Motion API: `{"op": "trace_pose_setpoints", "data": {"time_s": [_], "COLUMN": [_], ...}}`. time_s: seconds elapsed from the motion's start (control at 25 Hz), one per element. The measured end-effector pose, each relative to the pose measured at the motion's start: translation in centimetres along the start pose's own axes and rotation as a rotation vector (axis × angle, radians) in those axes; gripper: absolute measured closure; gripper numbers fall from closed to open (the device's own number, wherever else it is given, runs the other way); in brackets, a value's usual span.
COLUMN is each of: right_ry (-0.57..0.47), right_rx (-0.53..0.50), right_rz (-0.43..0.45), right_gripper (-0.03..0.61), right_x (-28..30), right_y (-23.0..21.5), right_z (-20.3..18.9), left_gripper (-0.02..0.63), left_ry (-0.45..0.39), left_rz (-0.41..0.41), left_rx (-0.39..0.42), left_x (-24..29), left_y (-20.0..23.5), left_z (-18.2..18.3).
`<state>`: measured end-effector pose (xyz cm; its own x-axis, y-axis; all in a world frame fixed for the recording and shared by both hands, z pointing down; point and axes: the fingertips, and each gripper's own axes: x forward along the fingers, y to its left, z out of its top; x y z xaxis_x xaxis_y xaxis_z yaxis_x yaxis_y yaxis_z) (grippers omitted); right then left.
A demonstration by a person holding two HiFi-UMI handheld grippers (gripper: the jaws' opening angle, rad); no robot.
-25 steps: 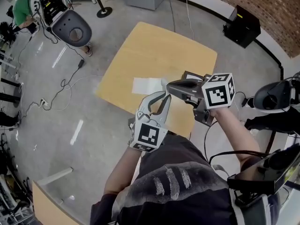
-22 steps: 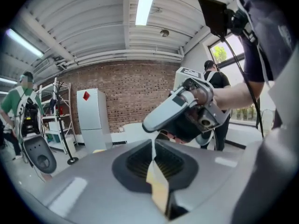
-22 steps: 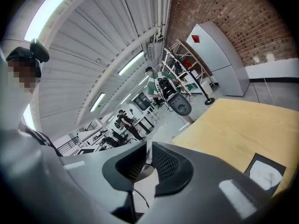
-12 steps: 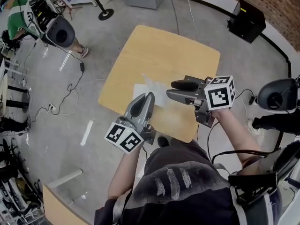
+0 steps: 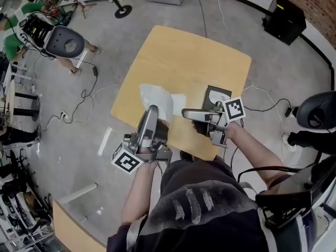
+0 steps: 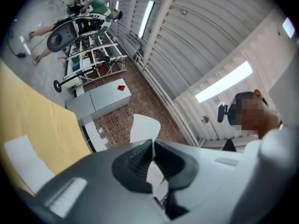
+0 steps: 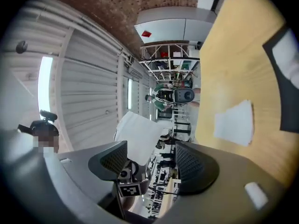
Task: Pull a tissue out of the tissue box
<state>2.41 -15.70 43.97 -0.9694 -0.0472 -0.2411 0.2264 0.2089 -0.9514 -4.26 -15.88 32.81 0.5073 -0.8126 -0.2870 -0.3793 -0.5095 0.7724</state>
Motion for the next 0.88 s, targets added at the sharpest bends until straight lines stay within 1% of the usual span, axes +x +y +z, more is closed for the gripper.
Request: {"op": "trace_pose_setpoints", "data": {"time_s": [0.08,0.16,0.24,0.4,0.52,0.6,0.76,0.8,0.88], "right_ry": [-0.023,-0.051,-0.078,-0.117,-0.17,-0.179,-0.233,-0.25,-0.271], "right_rx": [0.026,0.039,0.05,0.084,0.108,0.097,0.043,0.029,-0.003], "right_rz": [0.058,0.125,0.194,0.29,0.343,0.335,0.245,0.22,0.169], "right_gripper": [0.27,0.26,0.252,0.249,0.283,0.365,0.531,0.557,0.571], "right_x": [0.6,0.8,1.0,2.4,3.9,4.9,6.1,6.0,5.6], "right_y": [-0.2,0.2,0.9,1.4,1.3,1.0,-0.3,-0.5,-0.7], "right_z": [0.0,0.3,0.6,0.7,1.4,1.5,1.9,2.2,2.8], "left_gripper": [0.609,0.611,0.611,0.611,0.611,0.611,0.611,0.611,0.611], "left_ry": [-0.048,-0.074,-0.083,-0.087,-0.084,-0.073,-0.027,-0.005,0.041], "left_rz": [-0.036,-0.059,-0.07,-0.067,-0.062,-0.061,-0.062,-0.062,-0.06], "left_rx": [-0.072,-0.115,-0.132,-0.158,-0.194,-0.209,-0.219,-0.213,-0.196], "left_x": [0.1,0.4,0.7,-0.1,-1.0,-1.5,-2.9,-3.0,-3.0], "left_y": [-0.5,-0.9,-1.1,-0.4,0.8,1.6,3.9,4.4,5.4], "left_z": [0.6,0.6,0.4,0.4,1.5,1.9,2.3,2.1,1.6]}}
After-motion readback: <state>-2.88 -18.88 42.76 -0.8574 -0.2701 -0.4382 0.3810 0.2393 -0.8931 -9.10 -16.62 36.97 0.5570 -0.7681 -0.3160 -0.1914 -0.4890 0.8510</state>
